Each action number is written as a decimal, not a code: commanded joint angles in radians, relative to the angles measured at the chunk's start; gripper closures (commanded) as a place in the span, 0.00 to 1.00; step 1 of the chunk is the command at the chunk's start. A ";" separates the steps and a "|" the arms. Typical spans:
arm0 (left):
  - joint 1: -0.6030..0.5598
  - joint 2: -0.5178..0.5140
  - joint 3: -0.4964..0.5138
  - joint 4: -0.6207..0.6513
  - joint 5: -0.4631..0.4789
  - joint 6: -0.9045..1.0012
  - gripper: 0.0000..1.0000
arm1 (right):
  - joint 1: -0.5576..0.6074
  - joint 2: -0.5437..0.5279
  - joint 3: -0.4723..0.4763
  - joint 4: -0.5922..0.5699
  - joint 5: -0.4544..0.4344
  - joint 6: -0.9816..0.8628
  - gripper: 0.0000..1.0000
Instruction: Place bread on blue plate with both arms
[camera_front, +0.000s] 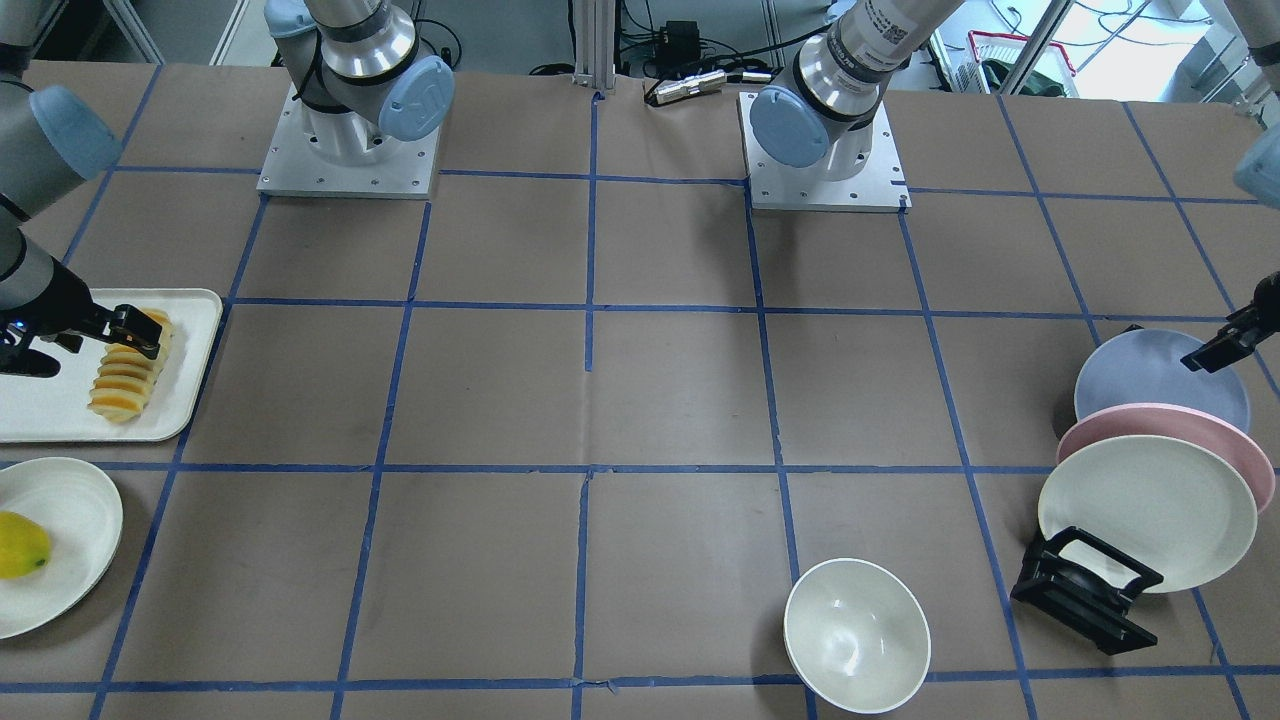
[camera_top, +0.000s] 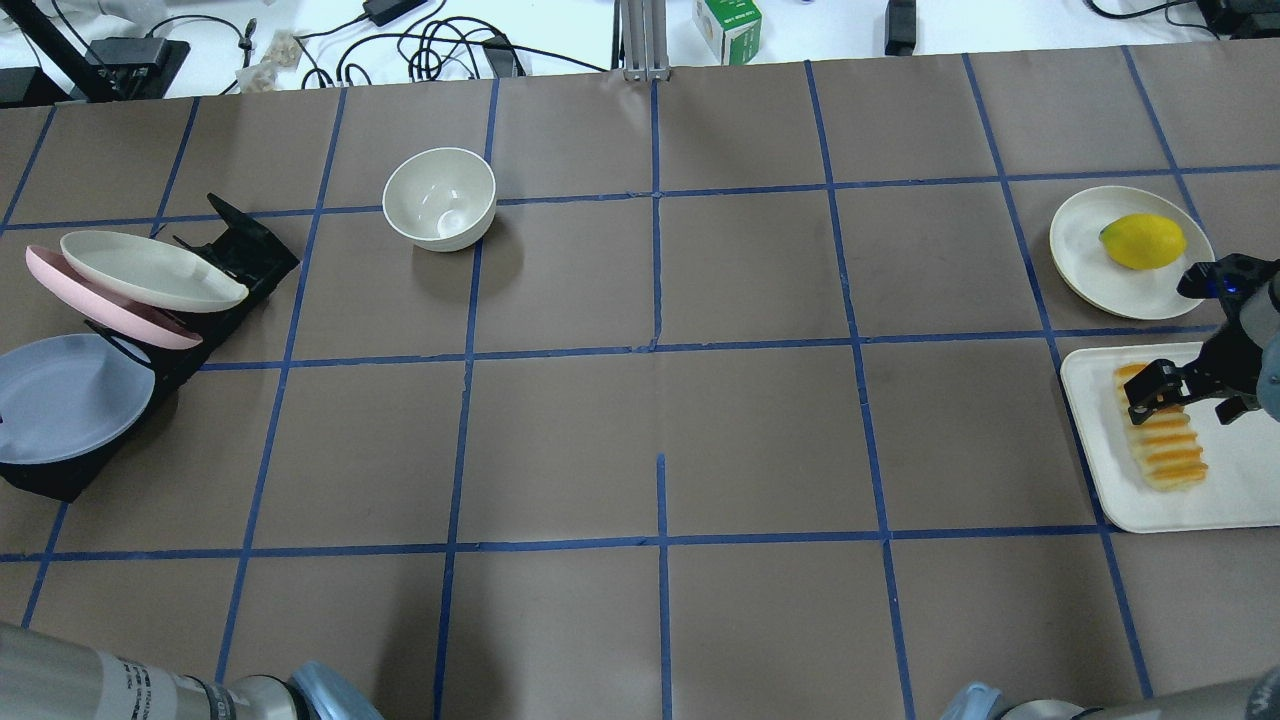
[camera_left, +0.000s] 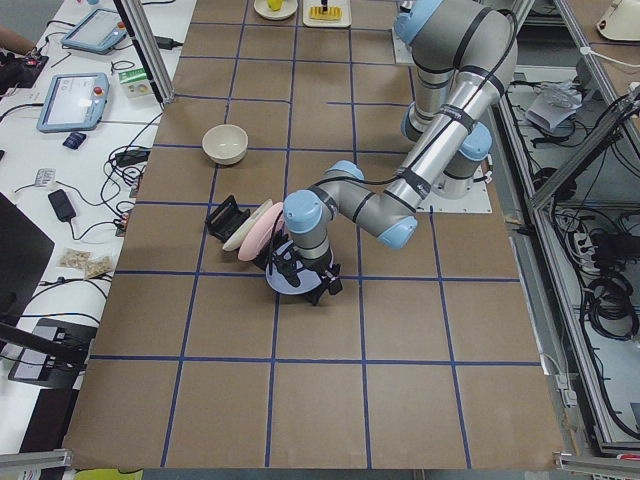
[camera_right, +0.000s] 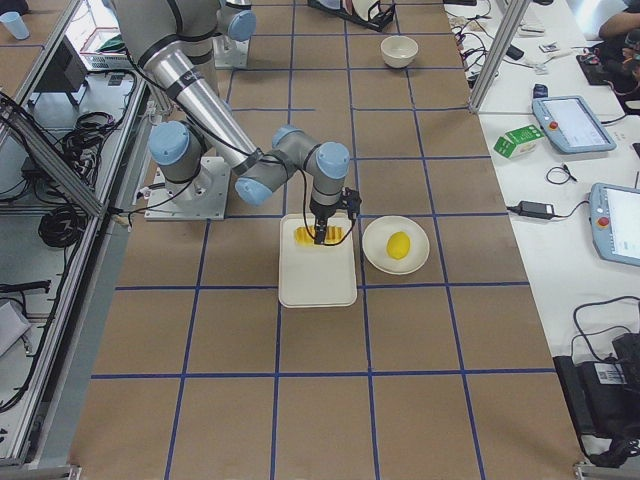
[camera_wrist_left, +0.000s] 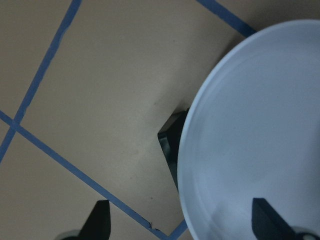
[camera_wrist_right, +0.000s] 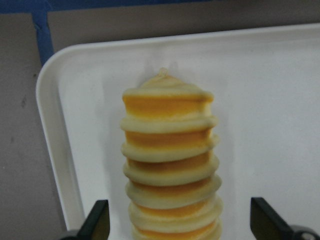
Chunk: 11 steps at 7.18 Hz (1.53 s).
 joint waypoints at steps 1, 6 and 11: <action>0.009 -0.013 0.007 -0.003 -0.005 0.002 0.48 | 0.000 0.048 -0.013 -0.018 0.003 -0.001 0.00; 0.000 0.001 0.023 0.002 -0.017 0.002 0.93 | 0.001 0.070 -0.004 -0.060 0.005 0.009 0.95; -0.029 0.028 0.088 -0.093 -0.003 0.004 1.00 | 0.042 -0.045 -0.094 0.171 0.003 0.015 1.00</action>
